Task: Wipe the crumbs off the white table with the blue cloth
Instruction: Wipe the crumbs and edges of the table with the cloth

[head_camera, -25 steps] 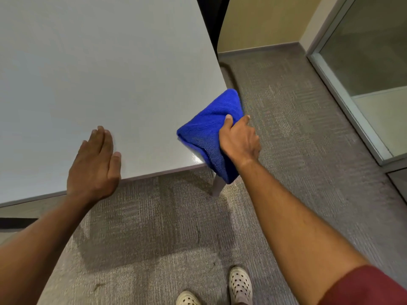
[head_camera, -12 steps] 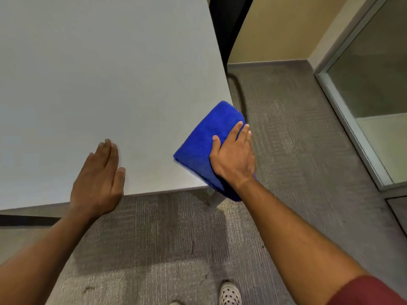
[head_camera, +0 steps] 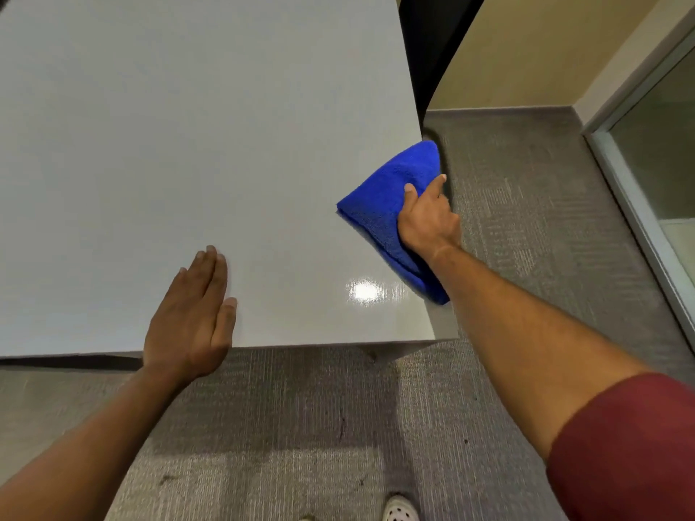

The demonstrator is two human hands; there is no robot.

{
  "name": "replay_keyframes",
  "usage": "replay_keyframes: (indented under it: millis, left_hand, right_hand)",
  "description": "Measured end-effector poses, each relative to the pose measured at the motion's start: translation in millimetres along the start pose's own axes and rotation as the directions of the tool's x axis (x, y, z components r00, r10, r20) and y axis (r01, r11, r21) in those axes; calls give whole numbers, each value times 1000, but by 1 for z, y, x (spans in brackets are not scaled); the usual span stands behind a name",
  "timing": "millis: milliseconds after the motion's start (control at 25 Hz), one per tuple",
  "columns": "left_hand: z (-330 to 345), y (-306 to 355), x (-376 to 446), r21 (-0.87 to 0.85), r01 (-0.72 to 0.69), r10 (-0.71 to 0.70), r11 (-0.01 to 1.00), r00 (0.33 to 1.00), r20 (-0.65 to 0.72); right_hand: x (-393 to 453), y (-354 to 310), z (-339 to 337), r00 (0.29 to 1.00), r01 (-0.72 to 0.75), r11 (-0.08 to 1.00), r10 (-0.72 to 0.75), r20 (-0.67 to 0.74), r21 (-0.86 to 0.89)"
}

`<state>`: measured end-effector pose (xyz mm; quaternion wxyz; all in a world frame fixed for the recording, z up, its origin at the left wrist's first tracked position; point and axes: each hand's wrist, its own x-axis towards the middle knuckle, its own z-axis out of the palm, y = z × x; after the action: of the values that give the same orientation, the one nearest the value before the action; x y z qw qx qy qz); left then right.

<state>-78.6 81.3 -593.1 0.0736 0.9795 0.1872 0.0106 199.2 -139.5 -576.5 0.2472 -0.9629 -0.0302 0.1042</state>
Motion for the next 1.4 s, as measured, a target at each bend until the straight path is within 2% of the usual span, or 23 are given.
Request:
replay_keyframes:
  millis: [240, 440, 600, 720, 800, 920, 1040, 1120, 1240, 1320, 1400]
  left_hand:
    - [1, -2, 0, 7, -5, 5, 1000, 1000, -5]
    - [-3, 1, 0, -8, -9, 9, 1000, 1000, 1]
    - [-10, 4, -2, -29, -17, 17, 999, 1000, 5]
    - [-12, 3, -2, -49, -26, 27, 998, 999, 20]
    - [-13, 2, -1, -60, -28, 29, 998, 999, 28]
    - [-12, 2, 0, -76, -27, 30, 997, 998, 46]
    - [-16, -2, 2, -104, -26, 33, 994, 998, 59]
    - [-20, -1, 3, -145, -19, 31, 989, 996, 78]
    - [-28, 6, 10, -253, 73, -52, 965, 995, 89]
    - [-36, 15, 22, -317, 146, -121, 937, 988, 99]
    - [-45, 28, 39, -374, 152, -117, 915, 987, 114]
  right_hand:
    - [-54, 20, 2, 996, 82, 996, -80, 37, -31]
    - [-104, 25, 16, 995, 18, 972, -41, -93, -233]
    - [-128, 1, 30, 981, -153, 954, 116, -157, -257]
    - [-141, -30, 44, 954, -289, 931, 261, -147, -224]
    - [-145, -58, 51, 927, -373, 913, 358, -112, -166]
    - [-138, -97, 50, 852, -523, 852, 523, 15, -34]
    - [-129, -114, 37, 801, -597, 798, 590, 99, 82]
    - [-126, -108, 22, 814, -581, 800, 568, 123, 147]
    - [-128, -88, -2, 892, -448, 878, 452, 17, 170]
    - [-120, -74, -19, 954, -288, 947, 296, -41, 142]
    - [-103, -61, -37, 994, -102, 994, 103, -26, 47]
